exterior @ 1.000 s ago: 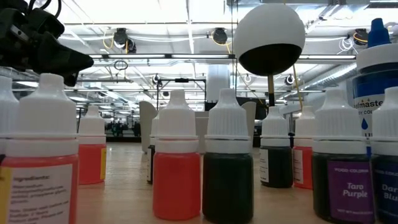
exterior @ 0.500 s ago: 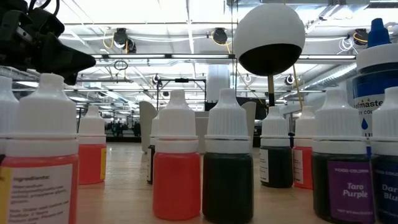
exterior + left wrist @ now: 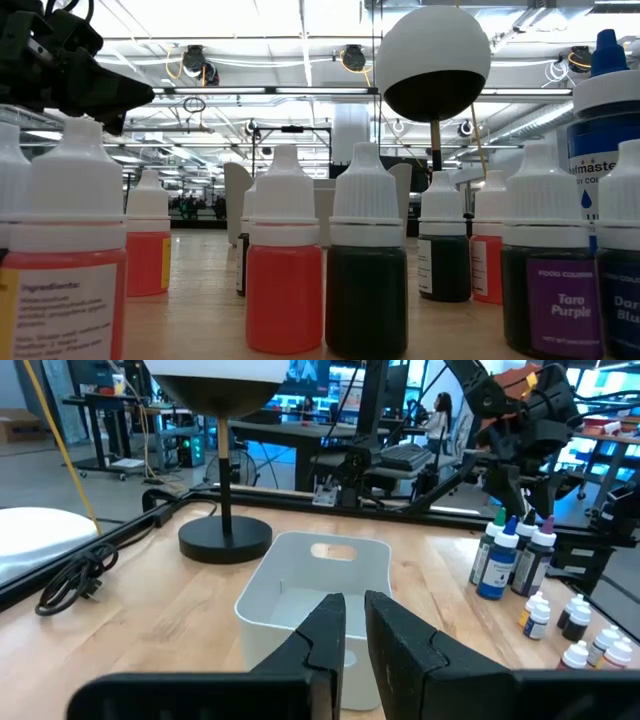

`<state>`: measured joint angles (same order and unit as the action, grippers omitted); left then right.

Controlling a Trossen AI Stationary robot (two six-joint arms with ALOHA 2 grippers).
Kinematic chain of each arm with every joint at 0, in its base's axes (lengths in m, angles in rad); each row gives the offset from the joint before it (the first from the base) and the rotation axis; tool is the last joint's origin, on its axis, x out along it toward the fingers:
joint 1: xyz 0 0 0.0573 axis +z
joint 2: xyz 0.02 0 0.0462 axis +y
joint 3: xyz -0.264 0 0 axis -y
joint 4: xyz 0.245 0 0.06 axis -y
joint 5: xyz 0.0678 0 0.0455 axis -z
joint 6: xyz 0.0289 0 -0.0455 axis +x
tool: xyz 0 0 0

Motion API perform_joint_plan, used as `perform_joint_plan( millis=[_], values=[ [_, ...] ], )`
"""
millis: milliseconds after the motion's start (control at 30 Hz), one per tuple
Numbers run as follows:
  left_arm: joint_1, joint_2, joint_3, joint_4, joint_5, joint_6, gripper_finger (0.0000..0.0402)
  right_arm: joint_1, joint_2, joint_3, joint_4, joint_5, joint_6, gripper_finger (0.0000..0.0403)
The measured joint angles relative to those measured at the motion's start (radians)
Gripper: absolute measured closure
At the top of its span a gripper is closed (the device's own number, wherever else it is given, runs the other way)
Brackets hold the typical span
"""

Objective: Pick & Place food coloring
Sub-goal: Put the big black food coloring bottle into the gray bin

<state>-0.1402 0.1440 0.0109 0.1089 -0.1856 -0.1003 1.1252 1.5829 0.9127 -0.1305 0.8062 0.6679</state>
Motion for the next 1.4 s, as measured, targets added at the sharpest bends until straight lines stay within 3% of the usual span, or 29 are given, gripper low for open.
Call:
perform_joint_plan(
  millis=[400, 567, 933, 1400],
  values=[
    [0.000, 0.000, 0.000, 0.000, 0.000, -0.003, 0.0353, -0.001, 0.000, -0.070, 0.077, 0.005, 0.002, 0.0207],
    [0.000, 0.000, 0.000, 0.000, 0.000, -0.002, 0.0353, -0.020, 0.000, -0.103, 0.189, 0.000, -0.057, 0.0207],
    [0.000, 0.000, 0.000, 0.000, 0.001, 0.001, 0.0353, -0.039, 0.000, -0.125, 0.230, -0.052, -0.079, 0.0209],
    [0.000, 0.000, 0.000, -0.001, 0.001, 0.000, 0.0353, -0.051, -0.001, -0.125, 0.232, -0.102, -0.078, 0.0294]
  ],
)
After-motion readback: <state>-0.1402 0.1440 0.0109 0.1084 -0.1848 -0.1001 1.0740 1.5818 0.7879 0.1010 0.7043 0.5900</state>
